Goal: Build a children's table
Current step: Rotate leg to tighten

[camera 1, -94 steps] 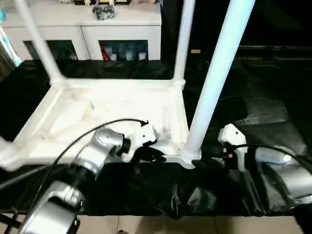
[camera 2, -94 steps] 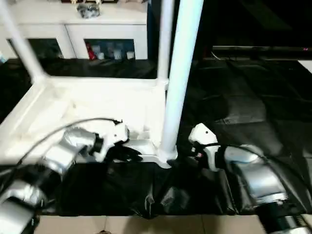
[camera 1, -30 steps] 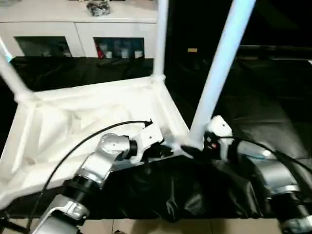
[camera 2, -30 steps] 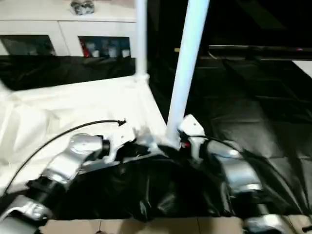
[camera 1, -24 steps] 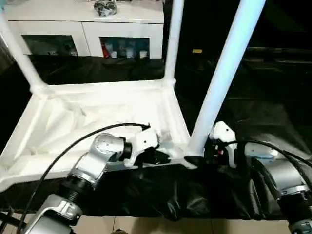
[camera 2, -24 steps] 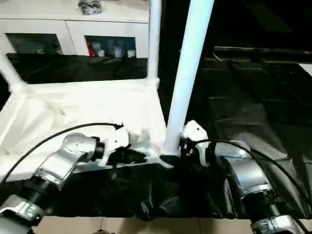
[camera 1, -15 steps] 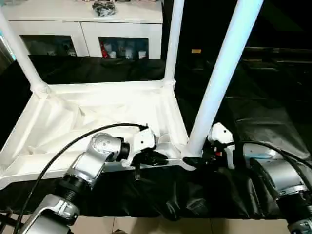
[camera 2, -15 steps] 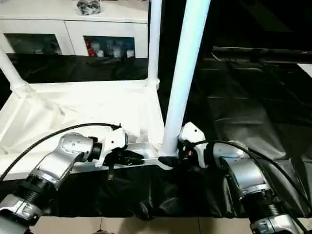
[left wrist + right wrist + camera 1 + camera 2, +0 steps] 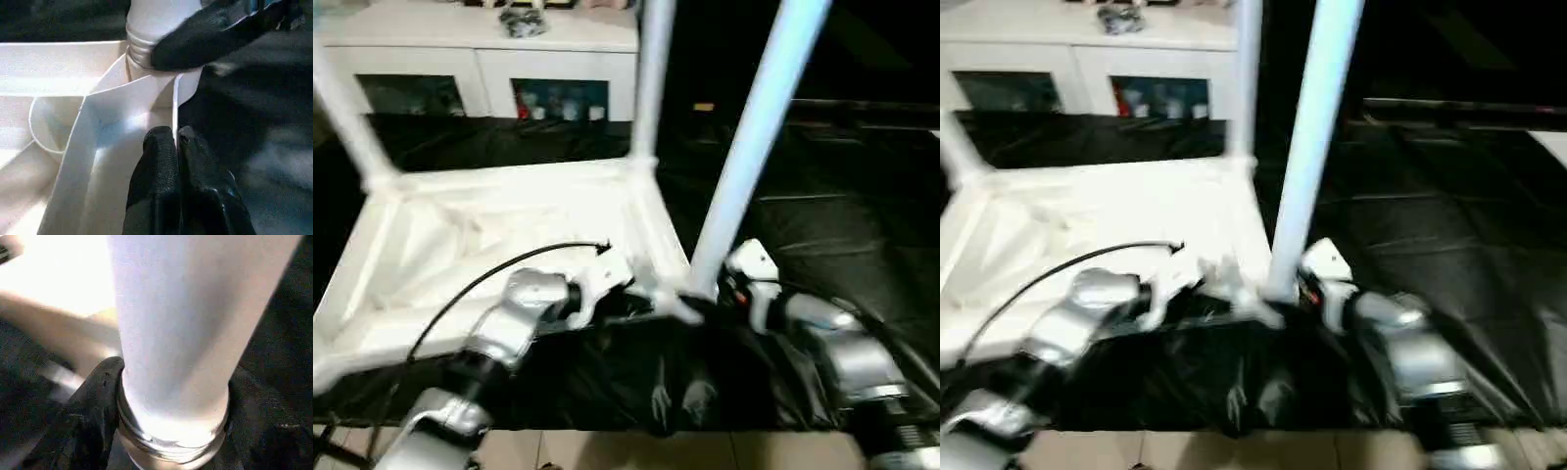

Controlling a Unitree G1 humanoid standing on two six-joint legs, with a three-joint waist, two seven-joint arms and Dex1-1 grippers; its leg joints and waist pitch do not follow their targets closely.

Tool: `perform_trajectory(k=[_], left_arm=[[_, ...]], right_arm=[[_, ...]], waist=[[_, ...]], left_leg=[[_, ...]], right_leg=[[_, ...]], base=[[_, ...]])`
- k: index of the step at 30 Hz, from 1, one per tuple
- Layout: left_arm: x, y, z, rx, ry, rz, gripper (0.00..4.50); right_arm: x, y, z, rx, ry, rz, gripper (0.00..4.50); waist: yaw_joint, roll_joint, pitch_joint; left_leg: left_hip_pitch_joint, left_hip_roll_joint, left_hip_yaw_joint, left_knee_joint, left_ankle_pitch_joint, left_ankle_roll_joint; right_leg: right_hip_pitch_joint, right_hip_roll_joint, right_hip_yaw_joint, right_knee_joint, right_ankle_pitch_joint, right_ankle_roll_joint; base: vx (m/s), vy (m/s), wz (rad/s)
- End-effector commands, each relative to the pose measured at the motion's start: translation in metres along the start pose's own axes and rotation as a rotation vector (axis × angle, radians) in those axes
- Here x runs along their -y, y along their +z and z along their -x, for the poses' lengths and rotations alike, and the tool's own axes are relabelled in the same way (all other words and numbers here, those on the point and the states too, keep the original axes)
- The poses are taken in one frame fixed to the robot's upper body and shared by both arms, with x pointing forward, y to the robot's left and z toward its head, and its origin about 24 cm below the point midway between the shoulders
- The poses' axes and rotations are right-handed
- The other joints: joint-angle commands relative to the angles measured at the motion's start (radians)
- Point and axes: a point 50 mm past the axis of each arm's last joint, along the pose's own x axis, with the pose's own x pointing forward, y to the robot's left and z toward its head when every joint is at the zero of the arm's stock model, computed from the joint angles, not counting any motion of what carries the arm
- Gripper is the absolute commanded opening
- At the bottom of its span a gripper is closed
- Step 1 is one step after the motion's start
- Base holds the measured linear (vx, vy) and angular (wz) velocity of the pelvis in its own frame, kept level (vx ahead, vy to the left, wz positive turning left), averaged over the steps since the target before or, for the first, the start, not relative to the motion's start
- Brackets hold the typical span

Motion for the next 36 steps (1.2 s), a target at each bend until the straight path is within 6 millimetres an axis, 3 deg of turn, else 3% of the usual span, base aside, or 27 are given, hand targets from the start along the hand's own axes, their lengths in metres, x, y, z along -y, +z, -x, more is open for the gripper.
perform_trajectory(k=[1, 3, 7, 8, 11, 13, 14, 19, 22, 23, 24, 27, 29, 31, 36], left_arm=[[0.016, 0.019, -0.023, 0.059, -0.039, -0.019, 0.00], [0.019, 0.021, -0.027, 0.057, -0.041, -0.024, 0.00], [0.022, 0.023, -0.029, 0.061, -0.060, -0.028, 0.00], [0.022, 0.022, -0.028, 0.056, -0.059, -0.032, 0.00], [0.018, 0.018, -0.021, 0.050, -0.069, -0.041, 0.00], [0.015, 0.014, -0.014, 0.040, -0.084, -0.054, 0.00], [0.015, 0.013, -0.011, 0.040, -0.099, -0.064, 0.00], [0.010, 0.007, 0.002, 0.014, -0.156, -0.082, 0.00], [0.010, 0.007, 0.006, 0.020, -0.190, -0.100, 0.00], [0.008, 0.006, 0.010, 0.011, -0.197, -0.120, 0.00], [0.006, 0.006, 0.012, -0.002, -0.184, -0.119, 0.00], [0.000, 0.005, 0.016, -0.003, -0.160, -0.115, 0.00], [-0.002, 0.004, 0.019, -0.003, -0.158, -0.113, 0.00], [-0.003, 0.001, 0.022, -0.014, -0.155, -0.115, 0.45], [-0.007, -0.005, 0.027, -0.046, -0.129, -0.100, 0.81]], right_arm=[[-0.025, -0.008, -0.018, -0.055, 0.032, -0.037, 2.73], [-0.035, -0.004, -0.026, -0.048, 0.055, -0.026, 2.73], [-0.045, 0.007, -0.031, -0.003, 0.113, -0.024, 2.73], [-0.045, 0.008, -0.031, 0.002, 0.115, -0.031, 3.29], [-0.038, 0.011, -0.026, 0.023, 0.122, -0.021, 3.43], [-0.031, 0.013, -0.019, 0.034, 0.145, -0.032, 3.79], [-0.028, 0.014, -0.015, 0.040, 0.169, -0.034, 3.87], [-0.009, 0.016, 0.010, -0.003, 0.306, 0.056, 4.25], [-0.007, 0.016, 0.016, -0.028, 0.346, 0.093, 4.46], [-0.003, 0.016, 0.021, -0.051, 0.376, 0.141, 4.46], [-0.001, 0.017, 0.023, -0.060, 0.385, 0.159, 4.46], [0.004, 0.018, 0.027, -0.069, 0.390, 0.173, 4.46], [0.007, 0.019, 0.028, -0.072, 0.383, 0.177, 4.46], [0.009, 0.020, 0.029, -0.075, 0.387, 0.178, 4.50], [0.009, 0.020, 0.030, -0.081, 0.405, 0.185, 4.50]], waist=[[-0.005, -0.014, -0.050], [-0.009, -0.012, -0.050], [-0.013, -0.011, -0.053], [-0.012, -0.011, -0.053], [-0.010, -0.010, -0.053], [-0.008, -0.013, -0.054], [-0.007, -0.011, -0.056], [0.006, -0.012, -0.063], [0.020, -0.010, -0.067], [0.025, -0.005, -0.070], [0.024, -0.009, -0.071], [0.027, -0.008, -0.068], [0.029, -0.011, -0.065], [0.029, -0.012, -0.064], [0.030, -0.017, -0.064]], left_leg=[[0.016, 0.033, -0.036, -0.082, -0.402, -0.040], [0.020, 0.032, -0.036, -0.081, -0.423, -0.035], [0.016, 0.034, -0.034, -0.086, -0.410, -0.018], [0.017, 0.035, -0.033, -0.086, -0.408, -0.018], [0.017, 0.035, -0.030, -0.085, -0.400, -0.012], [0.016, 0.035, -0.029, -0.085, -0.389, -0.006], [0.010, 0.036, -0.030, -0.085, -0.368, -0.001], [0.014, 0.040, -0.020, -0.075, -0.293, 0.031], [0.009, 0.040, -0.016, -0.069, -0.227, 0.048], [0.010, 0.041, -0.017, -0.067, -0.205, 0.049], [0.008, 0.040, -0.015, -0.065, -0.183, 0.055], [0.011, 0.041, -0.013, -0.064, -0.191, 0.059], [0.012, 0.042, -0.014, -0.067, -0.227, 0.047], [0.013, 0.042, -0.015, -0.069, -0.252, 0.034], [0.012, 0.042, -0.017, -0.070, -0.250, 0.028]], right_leg=[[0.023, -0.054, 0.021, -0.101, -0.573, -0.101], [0.018, -0.055, 0.021, -0.110, -0.579, -0.096], [0.024, -0.053, 0.021, -0.107, -0.508, -0.108], [0.022, -0.052, 0.023, -0.105, -0.486, -0.116], [0.022, -0.053, 0.027, -0.102, -0.455, -0.132], [0.026, -0.054, 0.028, -0.100, -0.438, -0.138], [0.031, -0.054, 0.028, -0.095, -0.410, -0.143], [0.034, -0.051, 0.031, -0.079, -0.265, -0.195], [0.038, -0.051, 0.031, -0.067, -0.181, -0.219], [0.040, -0.050, 0.030, -0.062, -0.145, -0.231], [0.042, -0.046, 0.028, -0.056, -0.103, -0.240], [0.040, -0.047, 0.028, -0.058, -0.109, -0.254], [0.040, -0.049, 0.028, -0.064, -0.178, -0.244], [0.038, -0.051, 0.029, -0.069, -0.228, -0.229], [0.037, -0.052, 0.029, -0.069, -0.253, -0.210]], base=[[0.000, 0.000, 0.00], [0.000, 0.000, 0.00], [0.000, 0.000, 0.00], [0.000, 0.000, 0.00], [0.000, 0.000, 0.00], [0.000, 0.000, 0.00], [0.000, 0.000, 0.00], [0.000, 0.000, 0.00], [0.000, 0.000, 0.00], [0.000, 0.000, 0.00], [0.000, 0.000, 0.00], [0.000, 0.000, 0.00], [0.000, 0.000, 0.00], [0.000, 0.000, 0.00], [0.000, 0.000, 0.00]])
